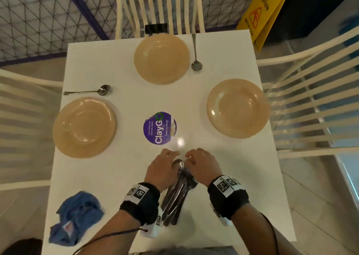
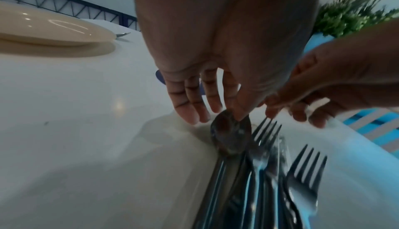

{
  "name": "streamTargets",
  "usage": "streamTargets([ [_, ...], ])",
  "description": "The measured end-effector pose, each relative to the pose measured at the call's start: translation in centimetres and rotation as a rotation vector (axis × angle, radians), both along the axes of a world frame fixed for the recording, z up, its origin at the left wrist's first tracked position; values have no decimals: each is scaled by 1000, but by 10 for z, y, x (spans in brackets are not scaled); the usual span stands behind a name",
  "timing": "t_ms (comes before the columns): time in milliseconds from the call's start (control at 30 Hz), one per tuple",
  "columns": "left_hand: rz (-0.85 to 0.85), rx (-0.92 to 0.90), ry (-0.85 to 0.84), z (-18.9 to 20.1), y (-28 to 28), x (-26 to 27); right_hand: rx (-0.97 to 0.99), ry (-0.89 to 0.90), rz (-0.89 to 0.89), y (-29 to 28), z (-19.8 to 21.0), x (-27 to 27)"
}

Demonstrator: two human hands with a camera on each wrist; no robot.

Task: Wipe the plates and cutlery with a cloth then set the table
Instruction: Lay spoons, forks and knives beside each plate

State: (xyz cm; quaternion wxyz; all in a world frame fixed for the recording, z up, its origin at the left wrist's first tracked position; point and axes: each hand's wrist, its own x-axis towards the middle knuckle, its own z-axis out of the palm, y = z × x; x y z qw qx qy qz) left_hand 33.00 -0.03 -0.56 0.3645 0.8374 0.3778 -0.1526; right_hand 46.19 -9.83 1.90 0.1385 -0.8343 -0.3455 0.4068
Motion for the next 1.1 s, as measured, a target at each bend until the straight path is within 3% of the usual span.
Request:
streamTargets([
  [200, -39, 104, -28, -12, -3, -13, -47, -55, -21, 3, 7, -17],
  [533, 80, -100, -57, 21, 49, -39, 47, -98, -167, -17, 19, -32],
  [633, 94, -114, -93, 54, 79, -42, 163, 21, -266, -23, 23, -43],
  [733, 140, -92, -196, 91, 102, -25, 270, 272, -400, -25, 29, -51],
  [867, 222, -145, -330, 119, 95, 16, 284, 498, -505, -34, 40, -29],
  [967, 228, -182, -370, 119, 71, 44, 390, 611, -734, -53, 44, 3],
  [1100, 215, -275, -351, 93, 33, 71, 443, 615, -997, -86, 35, 50],
])
